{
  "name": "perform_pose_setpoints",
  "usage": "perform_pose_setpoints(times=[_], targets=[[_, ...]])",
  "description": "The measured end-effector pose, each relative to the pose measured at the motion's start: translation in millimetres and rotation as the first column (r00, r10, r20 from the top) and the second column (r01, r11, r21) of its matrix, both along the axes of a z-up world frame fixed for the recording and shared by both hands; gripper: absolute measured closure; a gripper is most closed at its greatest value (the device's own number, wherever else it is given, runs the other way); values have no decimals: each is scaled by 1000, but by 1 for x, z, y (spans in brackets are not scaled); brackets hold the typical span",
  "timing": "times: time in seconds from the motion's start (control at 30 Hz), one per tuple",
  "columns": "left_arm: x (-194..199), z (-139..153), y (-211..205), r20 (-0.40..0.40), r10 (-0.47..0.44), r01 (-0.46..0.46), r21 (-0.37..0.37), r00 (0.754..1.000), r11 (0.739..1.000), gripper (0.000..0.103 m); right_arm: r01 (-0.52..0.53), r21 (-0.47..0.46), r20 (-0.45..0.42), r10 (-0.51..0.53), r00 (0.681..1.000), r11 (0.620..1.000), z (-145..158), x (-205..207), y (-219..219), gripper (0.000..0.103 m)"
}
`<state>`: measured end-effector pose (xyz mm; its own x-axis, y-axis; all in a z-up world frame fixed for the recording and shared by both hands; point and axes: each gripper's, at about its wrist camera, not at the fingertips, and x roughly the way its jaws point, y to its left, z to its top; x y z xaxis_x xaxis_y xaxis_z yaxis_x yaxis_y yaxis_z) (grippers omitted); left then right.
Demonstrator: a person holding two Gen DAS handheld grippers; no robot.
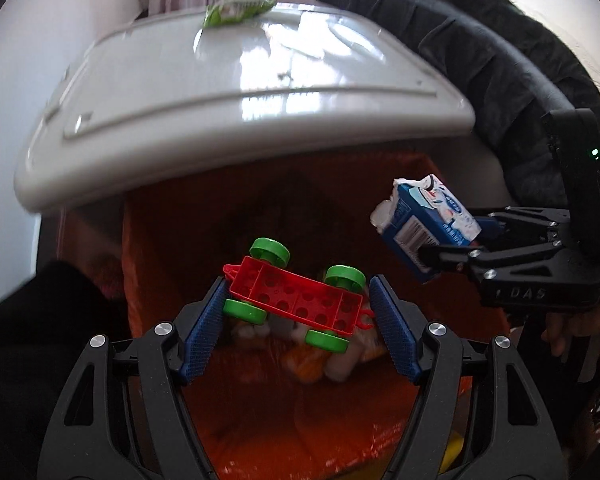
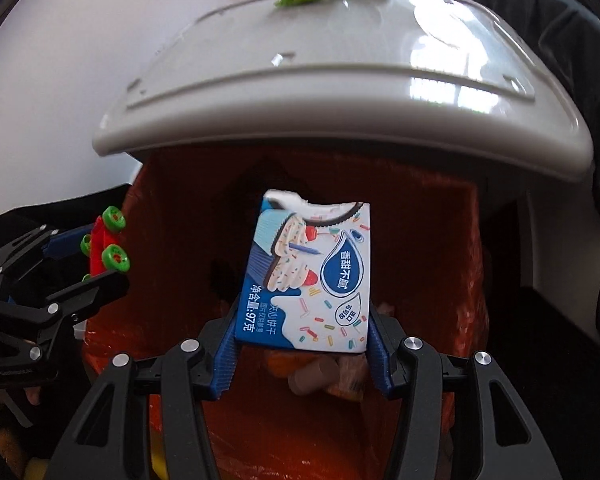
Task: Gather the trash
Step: 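Carry the car and carton over the bin and open both grippers, then grasp the green snack bag with the left gripper and lift it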
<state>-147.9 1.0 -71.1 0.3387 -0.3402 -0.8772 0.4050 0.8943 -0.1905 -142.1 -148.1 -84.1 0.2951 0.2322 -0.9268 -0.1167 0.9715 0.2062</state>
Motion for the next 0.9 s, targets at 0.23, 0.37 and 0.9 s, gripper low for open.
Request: perform_pose_setpoints(times=[0.23, 0.37, 0.9], targets=[[1, -20, 2, -70, 56, -48, 119, 996, 992, 22, 36, -12, -9, -36, 999, 999, -1, -1, -5, 6], [3, -17, 4, -43, 55, -50, 110, 998, 993, 22, 54, 5, 8, -54, 998, 999, 0, 0, -11, 6], [194, 92, -37, 301, -113, 117, 7, 947, 993, 14, 110, 76, 323, -128, 938, 991, 105, 74, -48, 6]])
